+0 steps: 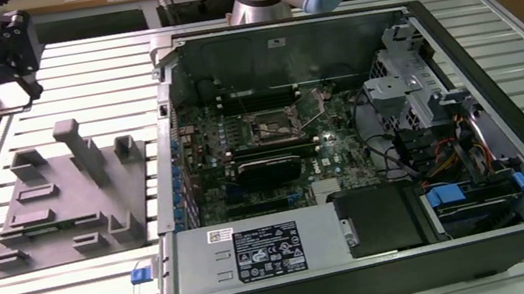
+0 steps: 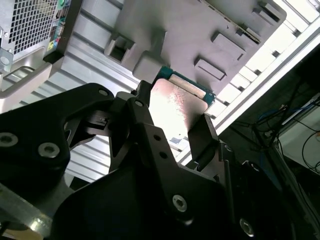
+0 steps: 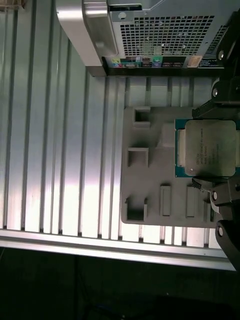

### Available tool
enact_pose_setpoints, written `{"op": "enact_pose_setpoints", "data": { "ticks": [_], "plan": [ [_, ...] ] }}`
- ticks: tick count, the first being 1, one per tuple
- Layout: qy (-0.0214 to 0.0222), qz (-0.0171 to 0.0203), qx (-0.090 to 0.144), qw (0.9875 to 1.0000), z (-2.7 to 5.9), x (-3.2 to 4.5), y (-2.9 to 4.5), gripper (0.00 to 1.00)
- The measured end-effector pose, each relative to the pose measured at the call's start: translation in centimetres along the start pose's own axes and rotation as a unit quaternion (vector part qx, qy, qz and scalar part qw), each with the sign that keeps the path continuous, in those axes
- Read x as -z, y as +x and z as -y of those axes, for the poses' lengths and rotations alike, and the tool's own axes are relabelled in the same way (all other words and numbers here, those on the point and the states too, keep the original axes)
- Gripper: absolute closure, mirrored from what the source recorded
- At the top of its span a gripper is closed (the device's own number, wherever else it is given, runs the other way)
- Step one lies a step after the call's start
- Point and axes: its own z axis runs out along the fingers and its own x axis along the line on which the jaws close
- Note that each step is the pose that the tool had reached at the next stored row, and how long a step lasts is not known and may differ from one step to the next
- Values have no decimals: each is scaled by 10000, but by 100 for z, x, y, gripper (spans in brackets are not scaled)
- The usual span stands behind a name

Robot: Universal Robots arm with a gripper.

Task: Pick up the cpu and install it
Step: 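Pick up the cpu and move it towards the insertion slot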

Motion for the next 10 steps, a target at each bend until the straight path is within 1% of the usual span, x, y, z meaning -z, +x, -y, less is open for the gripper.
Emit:
{"op": "enact_pose_setpoints", "data": {
  "ticks": [4,8,10],
  "plan": [
    [-17,1,0,10000,2,0,-77,46],
    [-18,1,0,10000,4,-1,-114,46],
    [-20,1,0,10000,5,0,-145,46]
  ]
}}
